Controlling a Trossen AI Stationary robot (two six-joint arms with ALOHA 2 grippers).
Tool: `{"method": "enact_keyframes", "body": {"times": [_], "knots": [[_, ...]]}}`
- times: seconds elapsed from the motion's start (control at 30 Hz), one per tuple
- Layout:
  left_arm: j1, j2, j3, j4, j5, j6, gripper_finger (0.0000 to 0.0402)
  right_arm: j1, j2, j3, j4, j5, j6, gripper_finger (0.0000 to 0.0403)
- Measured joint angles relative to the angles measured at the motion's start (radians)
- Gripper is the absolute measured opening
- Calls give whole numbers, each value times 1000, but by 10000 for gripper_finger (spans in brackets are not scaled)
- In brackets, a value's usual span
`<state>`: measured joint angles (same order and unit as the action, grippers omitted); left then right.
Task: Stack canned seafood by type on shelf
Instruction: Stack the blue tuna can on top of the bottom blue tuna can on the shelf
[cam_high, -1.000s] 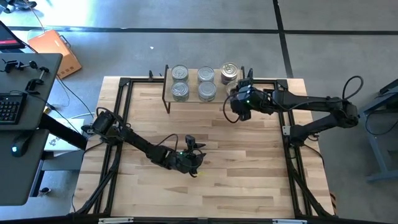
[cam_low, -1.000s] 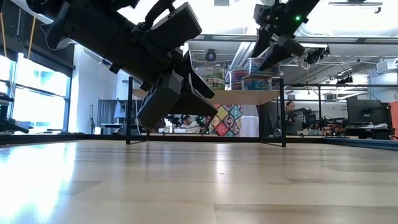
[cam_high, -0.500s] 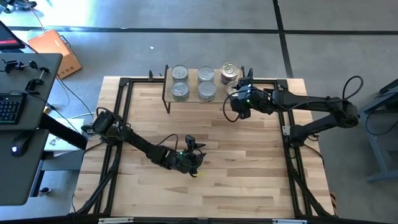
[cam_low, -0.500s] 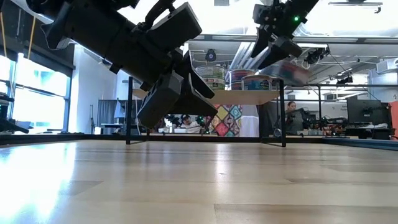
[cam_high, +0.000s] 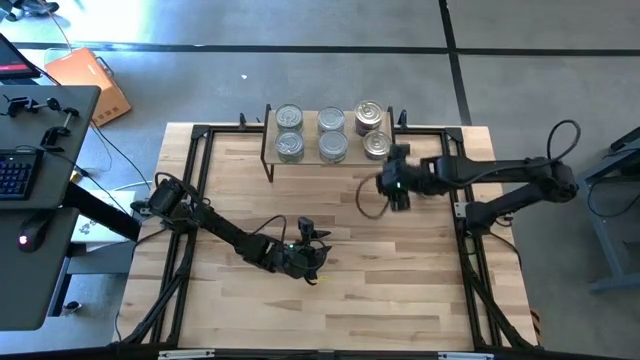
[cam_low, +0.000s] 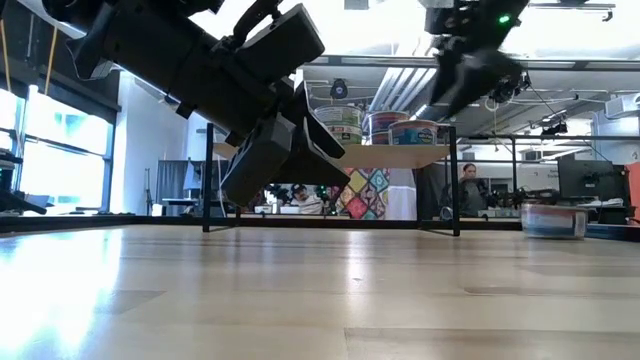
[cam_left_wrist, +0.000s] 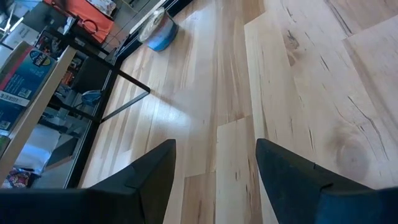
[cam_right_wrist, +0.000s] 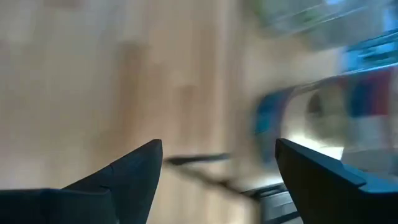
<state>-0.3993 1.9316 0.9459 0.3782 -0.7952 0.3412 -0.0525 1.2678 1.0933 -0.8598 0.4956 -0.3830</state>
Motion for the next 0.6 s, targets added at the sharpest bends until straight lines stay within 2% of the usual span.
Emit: {"method": "enact_keyframes", "body": {"times": [0.1, 0.23, 0.3, 0.37, 0.43, 0.6], "knots": [[-1, 0, 0, 0, 0, -8, 213, 72, 0, 0, -157, -101, 179, 297], [-1, 0, 0, 0, 0, -16, 213, 130, -6, -21, -327, -294, 432, 277], [-1, 0, 0, 0, 0, -17, 213, 139, -19, -68, -362, -321, 539, 261], [-4, 0, 0, 1, 0, -19, 213, 136, -36, -128, -388, -286, 623, 238], [-8, 0, 0, 3, 0, -18, 213, 113, -51, -195, -398, -204, 703, 208], [-9, 0, 0, 17, 0, -18, 213, -23, -54, -338, -331, -33, 949, 105]]}}
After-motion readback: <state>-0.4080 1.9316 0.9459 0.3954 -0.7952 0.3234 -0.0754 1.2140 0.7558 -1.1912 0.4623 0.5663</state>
